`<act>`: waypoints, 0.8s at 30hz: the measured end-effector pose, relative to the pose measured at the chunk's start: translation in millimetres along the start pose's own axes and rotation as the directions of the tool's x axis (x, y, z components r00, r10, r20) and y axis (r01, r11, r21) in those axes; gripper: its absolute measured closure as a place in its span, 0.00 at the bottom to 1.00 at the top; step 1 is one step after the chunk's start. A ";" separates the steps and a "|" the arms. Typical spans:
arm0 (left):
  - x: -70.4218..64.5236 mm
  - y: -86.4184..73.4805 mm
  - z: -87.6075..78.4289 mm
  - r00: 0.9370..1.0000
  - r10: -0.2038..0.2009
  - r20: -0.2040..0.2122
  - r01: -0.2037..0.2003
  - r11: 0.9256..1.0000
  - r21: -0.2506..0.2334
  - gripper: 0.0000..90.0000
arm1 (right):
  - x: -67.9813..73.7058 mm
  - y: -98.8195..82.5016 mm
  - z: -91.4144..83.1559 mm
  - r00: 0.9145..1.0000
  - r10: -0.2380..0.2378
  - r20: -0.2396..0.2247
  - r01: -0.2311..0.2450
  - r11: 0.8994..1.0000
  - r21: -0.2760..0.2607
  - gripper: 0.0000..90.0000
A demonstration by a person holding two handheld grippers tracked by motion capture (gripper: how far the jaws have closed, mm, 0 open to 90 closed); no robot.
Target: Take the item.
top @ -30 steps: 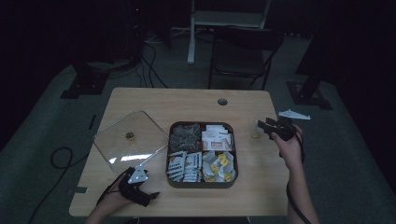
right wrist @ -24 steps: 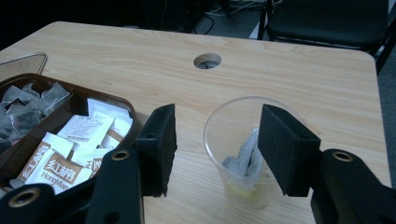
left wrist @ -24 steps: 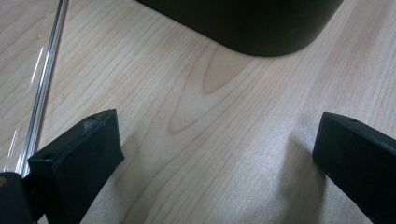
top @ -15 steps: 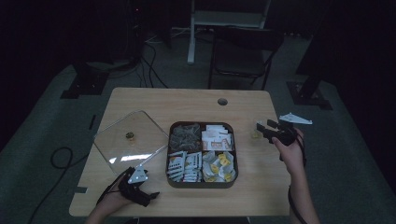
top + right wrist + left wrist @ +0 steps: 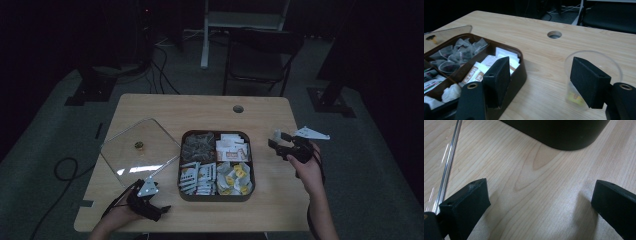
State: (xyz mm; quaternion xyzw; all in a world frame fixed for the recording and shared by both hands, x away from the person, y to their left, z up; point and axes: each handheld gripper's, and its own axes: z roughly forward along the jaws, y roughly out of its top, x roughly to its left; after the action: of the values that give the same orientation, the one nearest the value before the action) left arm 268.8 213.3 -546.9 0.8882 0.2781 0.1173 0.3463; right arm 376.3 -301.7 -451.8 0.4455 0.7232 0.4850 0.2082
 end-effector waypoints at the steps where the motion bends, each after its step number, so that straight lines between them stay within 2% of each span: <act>1: -0.2 0.0 0.0 1.000 -0.002 -0.002 0.002 1.000 0.000 0.02 | 1.4 -1.2 0.1 1.000 -0.002 -0.004 0.002 1.000 -0.001 0.35; 4: -1.5 0.4 0.3 0.999 -0.027 -0.017 0.027 1.000 -0.002 0.02 | 5.8 -5.1 0.1 1.000 -0.006 -0.011 0.006 1.000 0.002 0.34; 10: -0.1 0.2 -0.1 0.997 -0.071 -0.008 0.071 0.997 -0.021 0.02 | 12.9 -15.0 -1.1 0.999 -0.021 -0.032 0.022 1.000 0.013 0.32; 11: -0.3 0.3 -0.1 0.998 -0.067 -0.010 0.067 0.998 -0.018 0.02 | 14.3 -17.9 -1.7 0.999 -0.025 -0.036 0.026 1.000 0.016 0.32; 13: -1.7 0.2 0.2 1.000 -0.021 -0.019 0.021 1.000 0.000 0.02 | 15.6 -21.6 -2.9 0.999 -0.024 -0.041 0.025 1.000 0.014 0.32; 24: -3.3 0.2 0.3 0.999 -0.034 -0.030 0.034 0.999 -0.003 0.02 | 22.1 -42.8 -7.8 0.995 -0.045 -0.094 0.046 0.999 0.009 0.29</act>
State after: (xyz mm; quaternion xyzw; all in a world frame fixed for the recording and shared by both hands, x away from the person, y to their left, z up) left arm 266.3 211.1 -547.1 0.8811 0.2982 0.1252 0.3451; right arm 340.2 -292.8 -483.4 0.4067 0.7447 0.4965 0.1828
